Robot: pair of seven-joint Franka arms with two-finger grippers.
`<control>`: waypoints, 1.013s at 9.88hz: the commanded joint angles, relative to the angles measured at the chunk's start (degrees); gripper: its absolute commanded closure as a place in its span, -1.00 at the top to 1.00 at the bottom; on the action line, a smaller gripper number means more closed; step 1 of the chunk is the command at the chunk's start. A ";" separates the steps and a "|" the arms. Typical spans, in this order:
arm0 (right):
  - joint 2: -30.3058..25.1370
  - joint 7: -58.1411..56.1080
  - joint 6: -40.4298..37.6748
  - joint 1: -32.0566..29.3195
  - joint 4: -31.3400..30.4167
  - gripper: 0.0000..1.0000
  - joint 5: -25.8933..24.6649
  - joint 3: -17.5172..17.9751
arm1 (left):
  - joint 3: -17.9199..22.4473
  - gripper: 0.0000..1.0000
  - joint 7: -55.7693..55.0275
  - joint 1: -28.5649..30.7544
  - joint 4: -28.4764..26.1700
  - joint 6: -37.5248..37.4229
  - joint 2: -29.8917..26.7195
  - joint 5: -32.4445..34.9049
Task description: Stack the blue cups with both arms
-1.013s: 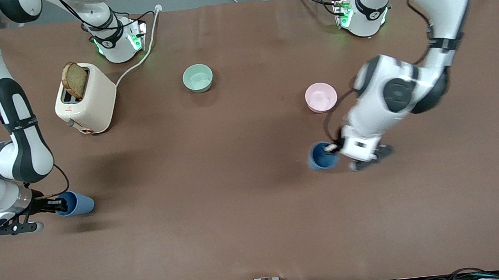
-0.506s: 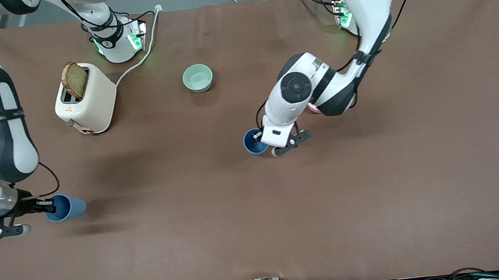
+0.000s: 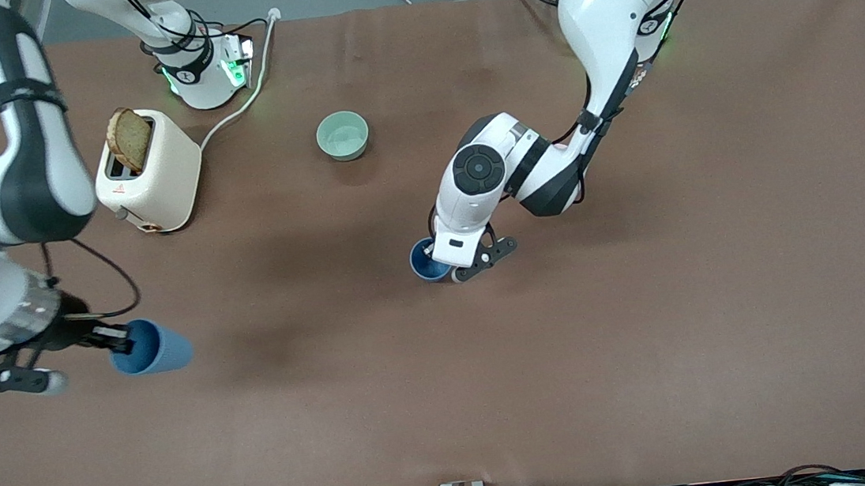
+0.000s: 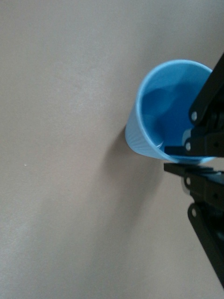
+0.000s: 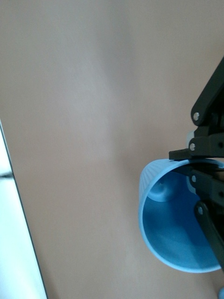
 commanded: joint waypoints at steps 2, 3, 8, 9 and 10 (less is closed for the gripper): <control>-1.83 15.28 0.53 12.30 -1.75 -0.99 0.56 -0.69 | 0.51 1.00 -0.57 1.12 1.10 -4.10 -3.51 4.43; -1.83 20.45 0.53 16.78 -1.75 -0.99 0.65 -0.69 | 0.60 1.00 -0.22 1.74 1.10 -8.39 -7.20 4.43; 1.93 34.82 1.58 33.51 -1.66 -0.99 0.56 -0.69 | 0.42 1.00 4.42 14.89 1.10 -29.67 -26.80 5.31; 3.86 36.75 1.93 36.14 -1.48 -0.99 0.04 -0.86 | 0.51 1.00 12.44 17.11 1.10 -32.93 -29.88 5.83; 4.67 37.03 4.37 36.51 -1.48 -0.99 -0.22 -0.87 | 0.51 1.00 19.05 19.48 1.10 -36.44 -32.52 5.75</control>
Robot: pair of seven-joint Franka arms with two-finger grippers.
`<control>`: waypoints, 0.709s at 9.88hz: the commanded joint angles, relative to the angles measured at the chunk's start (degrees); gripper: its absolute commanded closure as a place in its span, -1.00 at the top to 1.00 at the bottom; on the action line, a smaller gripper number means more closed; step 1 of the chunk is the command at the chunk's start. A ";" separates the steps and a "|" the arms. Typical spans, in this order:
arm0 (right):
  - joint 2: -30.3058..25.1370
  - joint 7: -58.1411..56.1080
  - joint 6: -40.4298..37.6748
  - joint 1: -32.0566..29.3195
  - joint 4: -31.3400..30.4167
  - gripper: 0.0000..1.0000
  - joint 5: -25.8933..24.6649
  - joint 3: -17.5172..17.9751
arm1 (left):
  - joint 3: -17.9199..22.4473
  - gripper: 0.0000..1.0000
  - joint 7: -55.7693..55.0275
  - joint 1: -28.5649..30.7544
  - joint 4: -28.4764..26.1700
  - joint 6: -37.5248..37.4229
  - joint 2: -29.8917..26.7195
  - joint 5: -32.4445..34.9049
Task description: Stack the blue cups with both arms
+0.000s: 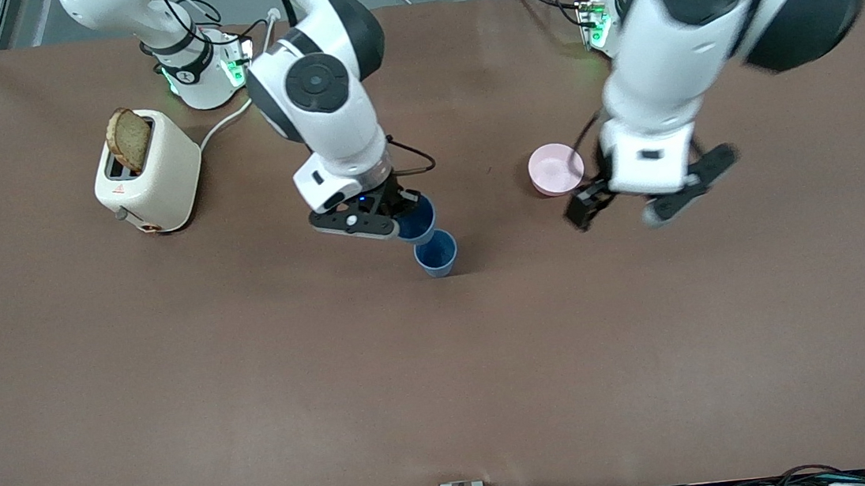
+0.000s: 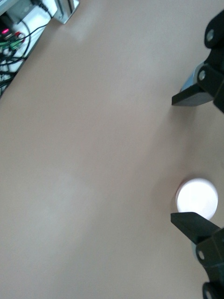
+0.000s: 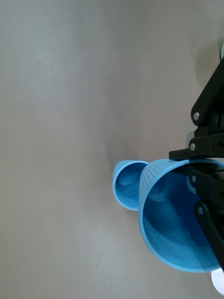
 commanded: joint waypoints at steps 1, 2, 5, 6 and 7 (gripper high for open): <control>2.24 1.31 4.20 1.27 0.06 -0.98 0.11 -0.93 | -0.30 1.00 10.92 4.07 -2.99 -5.45 -4.67 0.73; 2.68 1.31 4.31 1.27 0.14 -0.98 0.20 -0.93 | -0.30 1.00 15.93 5.74 -2.99 -6.26 -6.34 0.03; 4.09 1.31 6.49 1.89 0.15 -0.97 0.11 -0.85 | -0.30 1.00 20.79 9.52 -2.73 -8.12 -9.08 -0.15; 4.27 1.31 6.94 1.89 0.15 -0.97 0.20 -0.85 | -0.30 1.00 25.78 11.97 -1.33 -8.12 -8.82 -1.89; 4.44 1.31 7.03 1.98 0.15 -0.97 0.03 -0.85 | -0.21 1.00 30.00 13.47 -0.53 -8.12 -8.73 -3.48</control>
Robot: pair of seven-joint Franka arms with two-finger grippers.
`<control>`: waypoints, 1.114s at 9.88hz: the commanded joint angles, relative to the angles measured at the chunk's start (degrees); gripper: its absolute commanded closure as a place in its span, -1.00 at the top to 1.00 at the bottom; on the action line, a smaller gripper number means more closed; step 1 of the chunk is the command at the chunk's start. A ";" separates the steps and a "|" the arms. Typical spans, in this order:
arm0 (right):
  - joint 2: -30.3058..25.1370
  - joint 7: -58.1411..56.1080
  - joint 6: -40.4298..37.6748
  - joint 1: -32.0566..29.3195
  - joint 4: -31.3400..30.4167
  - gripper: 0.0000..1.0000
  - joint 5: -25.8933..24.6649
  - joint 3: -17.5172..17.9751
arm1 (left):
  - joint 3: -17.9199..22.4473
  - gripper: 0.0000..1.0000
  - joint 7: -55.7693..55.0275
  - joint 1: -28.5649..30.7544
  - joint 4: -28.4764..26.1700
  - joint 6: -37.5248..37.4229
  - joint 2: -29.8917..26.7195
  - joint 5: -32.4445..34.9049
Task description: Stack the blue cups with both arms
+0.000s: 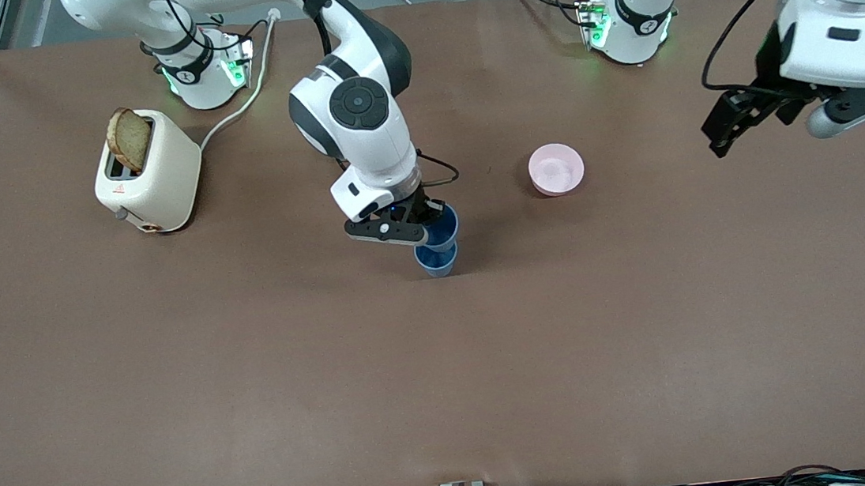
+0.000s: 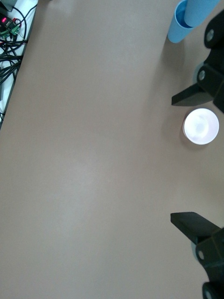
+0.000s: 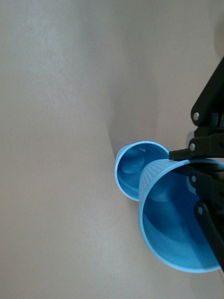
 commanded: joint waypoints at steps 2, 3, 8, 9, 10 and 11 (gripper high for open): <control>0.63 0.63 0.62 0.56 0.11 -0.96 0.03 -0.46 | 1.73 1.00 13.03 2.82 -3.51 -0.98 -2.24 -2.74; 0.72 0.63 0.62 0.56 0.11 -0.96 -0.23 -0.47 | 3.58 1.00 16.91 2.73 -5.96 -0.99 -4.09 -4.22; 1.51 0.63 0.62 0.47 0.11 -0.24 -0.14 -0.47 | 8.61 1.00 26.52 0.80 -16.53 0.86 -10.09 -7.84; 1.43 0.63 0.62 0.30 0.19 0.02 -0.06 -0.47 | 8.60 1.00 26.44 0.62 -14.80 0.68 -9.30 -7.75; 1.34 0.54 0.45 0.12 1.33 0.37 0.03 -0.47 | 8.69 1.00 27.57 1.06 -11.73 0.33 -6.77 -7.75; 0.81 0.36 -0.34 -0.32 2.82 0.61 0.03 -0.73 | 8.69 1.00 28.28 1.15 -9.96 -0.02 -5.79 -7.66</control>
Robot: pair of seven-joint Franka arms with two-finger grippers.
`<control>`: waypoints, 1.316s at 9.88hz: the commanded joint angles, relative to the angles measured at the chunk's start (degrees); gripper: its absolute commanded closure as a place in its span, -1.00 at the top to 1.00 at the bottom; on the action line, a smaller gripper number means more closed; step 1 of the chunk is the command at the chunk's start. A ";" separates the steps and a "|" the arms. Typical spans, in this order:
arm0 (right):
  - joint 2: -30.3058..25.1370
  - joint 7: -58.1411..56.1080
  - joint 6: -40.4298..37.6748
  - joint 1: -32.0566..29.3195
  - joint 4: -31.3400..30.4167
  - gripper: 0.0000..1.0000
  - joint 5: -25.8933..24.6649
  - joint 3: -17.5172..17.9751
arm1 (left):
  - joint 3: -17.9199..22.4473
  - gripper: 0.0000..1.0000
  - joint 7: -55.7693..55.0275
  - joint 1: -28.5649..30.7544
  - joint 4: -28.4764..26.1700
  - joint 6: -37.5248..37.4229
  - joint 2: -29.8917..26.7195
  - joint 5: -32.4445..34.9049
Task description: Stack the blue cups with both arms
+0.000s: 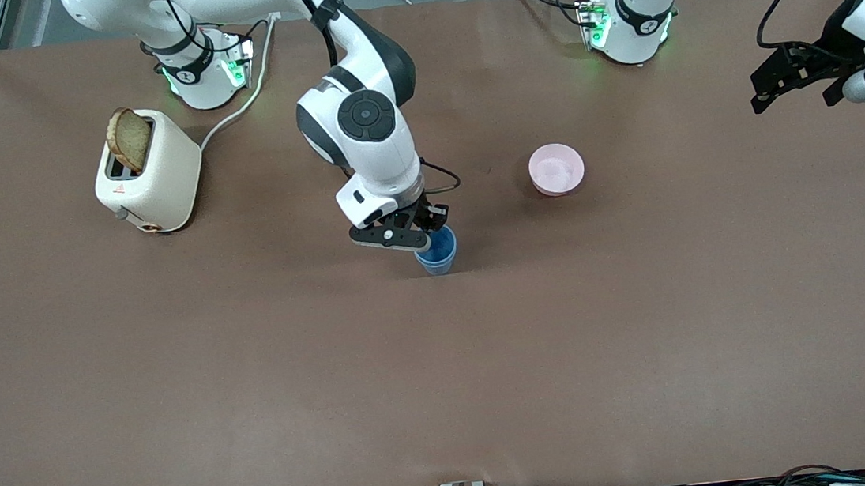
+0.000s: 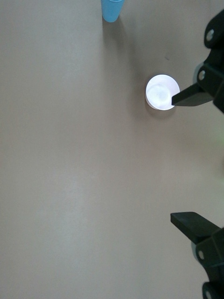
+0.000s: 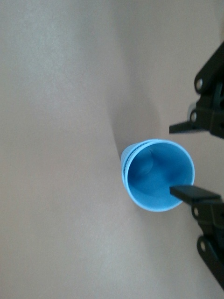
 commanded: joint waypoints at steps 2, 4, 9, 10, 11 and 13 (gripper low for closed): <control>-5.43 -0.25 -5.04 -1.61 1.62 1.00 -0.40 -3.11 | 0.21 1.00 1.84 -0.37 2.15 -0.39 2.94 2.59; -11.59 -3.57 -11.27 -4.24 1.45 1.00 -0.49 -6.72 | -0.14 1.00 1.58 -0.46 1.97 -1.09 3.03 2.96; -23.20 -15.27 -30.71 -17.94 1.36 1.00 -5.93 -7.26 | 0.21 1.00 2.11 0.07 2.32 -1.00 3.03 2.96; -24.79 -19.63 -32.65 -21.88 1.36 1.00 -5.85 -7.08 | 0.21 1.00 2.11 0.07 2.32 -1.00 3.12 2.96; -26.37 -25.60 -34.24 -26.79 1.45 1.00 -5.42 -6.65 | 0.21 1.00 1.76 0.07 2.23 -1.00 3.03 2.87; -28.14 -38.60 -37.14 -35.24 1.53 1.00 -5.06 -6.47 | 0.21 1.00 1.05 -0.02 2.23 -1.00 3.12 2.87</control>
